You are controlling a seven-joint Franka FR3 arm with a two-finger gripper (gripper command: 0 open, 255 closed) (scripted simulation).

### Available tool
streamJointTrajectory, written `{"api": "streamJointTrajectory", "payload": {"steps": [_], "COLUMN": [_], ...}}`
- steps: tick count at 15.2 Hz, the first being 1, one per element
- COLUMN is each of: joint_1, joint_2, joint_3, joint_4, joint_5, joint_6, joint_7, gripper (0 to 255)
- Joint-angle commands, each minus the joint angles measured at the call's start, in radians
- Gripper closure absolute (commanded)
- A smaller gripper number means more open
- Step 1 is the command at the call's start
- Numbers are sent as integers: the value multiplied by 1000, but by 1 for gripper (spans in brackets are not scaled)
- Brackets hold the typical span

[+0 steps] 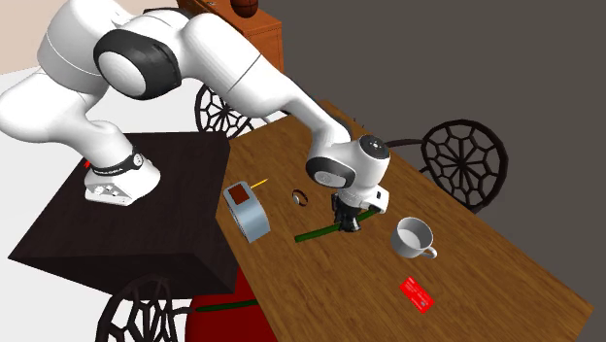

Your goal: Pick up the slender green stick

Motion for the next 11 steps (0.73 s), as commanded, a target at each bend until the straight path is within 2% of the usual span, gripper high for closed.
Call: {"api": "streamJointTrajectory", "payload": {"steps": [1,11], "joint_1": [1,6], "joint_2": [-21,-105], "joint_3": [-2,-7], "joint_4": [-7,-36], "joint_5": [-1,-6], "joint_6": [-15,-69], "joint_7": [-1,-1], "gripper": [255,255]}}
